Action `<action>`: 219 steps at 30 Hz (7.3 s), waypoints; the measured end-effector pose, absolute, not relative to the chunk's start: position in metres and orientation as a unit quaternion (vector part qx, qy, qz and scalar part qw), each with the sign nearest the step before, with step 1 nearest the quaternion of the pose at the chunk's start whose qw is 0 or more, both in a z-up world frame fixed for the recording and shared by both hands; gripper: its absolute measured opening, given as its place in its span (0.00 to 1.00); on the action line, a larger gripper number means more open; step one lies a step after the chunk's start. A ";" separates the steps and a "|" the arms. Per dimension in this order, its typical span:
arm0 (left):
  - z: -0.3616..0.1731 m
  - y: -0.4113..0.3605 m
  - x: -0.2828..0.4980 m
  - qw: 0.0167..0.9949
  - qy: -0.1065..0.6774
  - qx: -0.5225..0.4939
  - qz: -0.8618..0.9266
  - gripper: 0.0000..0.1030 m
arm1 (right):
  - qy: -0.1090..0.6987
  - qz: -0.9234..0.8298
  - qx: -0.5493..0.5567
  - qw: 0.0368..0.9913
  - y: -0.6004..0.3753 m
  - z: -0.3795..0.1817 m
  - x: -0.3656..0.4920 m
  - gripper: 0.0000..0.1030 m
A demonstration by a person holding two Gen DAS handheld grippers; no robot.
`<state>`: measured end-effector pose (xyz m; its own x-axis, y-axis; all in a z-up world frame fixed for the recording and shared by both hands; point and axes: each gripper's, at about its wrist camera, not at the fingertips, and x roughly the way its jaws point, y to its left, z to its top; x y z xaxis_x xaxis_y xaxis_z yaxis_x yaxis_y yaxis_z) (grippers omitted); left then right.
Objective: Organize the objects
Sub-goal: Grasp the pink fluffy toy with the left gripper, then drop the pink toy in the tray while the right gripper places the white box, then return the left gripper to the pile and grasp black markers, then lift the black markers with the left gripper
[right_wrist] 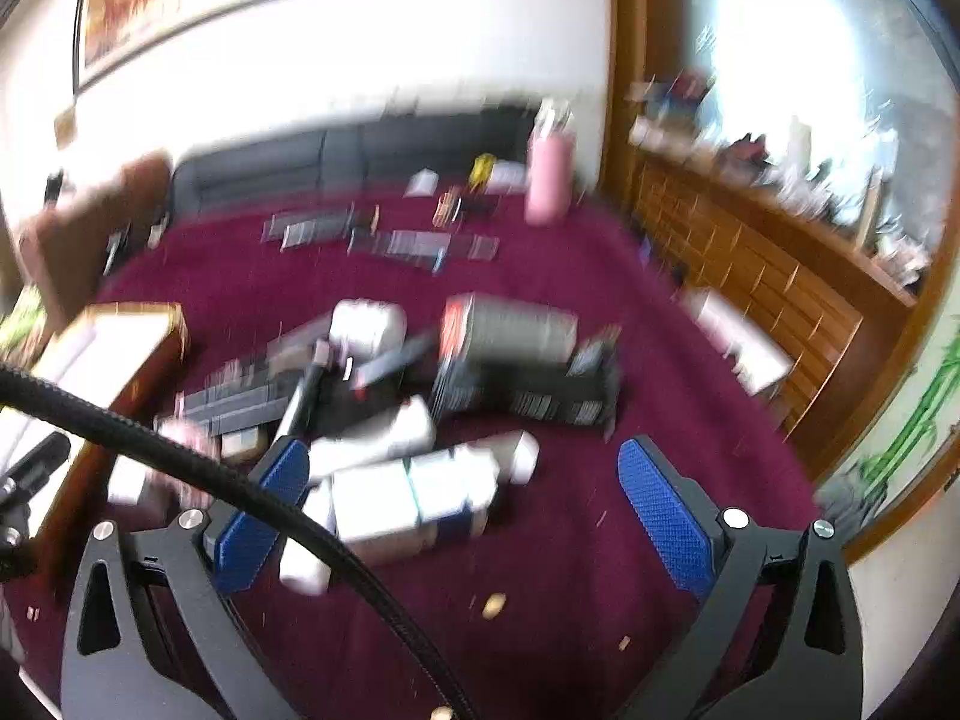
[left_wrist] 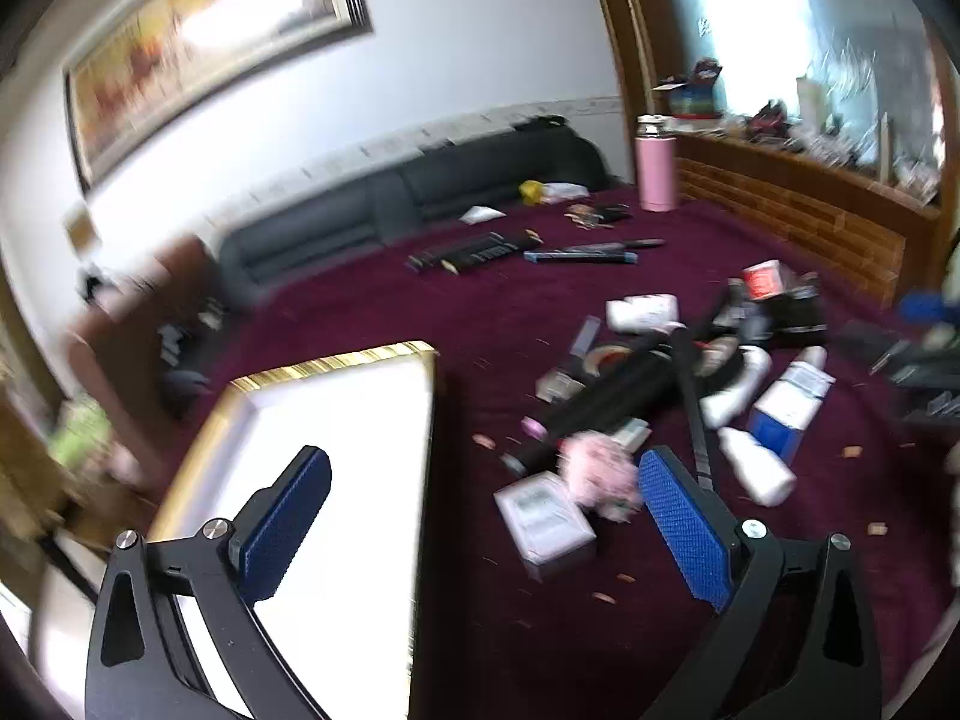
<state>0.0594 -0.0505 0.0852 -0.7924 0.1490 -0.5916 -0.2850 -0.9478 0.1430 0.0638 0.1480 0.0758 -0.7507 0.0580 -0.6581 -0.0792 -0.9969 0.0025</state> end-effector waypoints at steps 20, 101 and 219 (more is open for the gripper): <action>0.044 0.007 0.027 0.254 0.120 -0.370 0.886 0.54 | 0.082 0.921 -0.382 0.016 0.165 0.034 0.072 1.00; 0.089 -0.234 -0.090 0.155 -0.135 -0.417 0.886 0.30 | 0.092 0.816 -0.532 -0.208 -0.084 0.071 -0.118 0.32; 0.051 -0.020 0.012 0.291 0.028 -0.441 0.848 0.11 | 0.236 0.875 -0.406 -0.118 0.184 0.051 0.053 0.96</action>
<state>0.0121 -0.0201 0.0507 -0.4410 0.4689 -0.7653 -0.5188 -0.8290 -0.2089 0.0529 0.1837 0.0514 -0.6422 -0.3974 -0.6555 0.0141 -0.8611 0.5082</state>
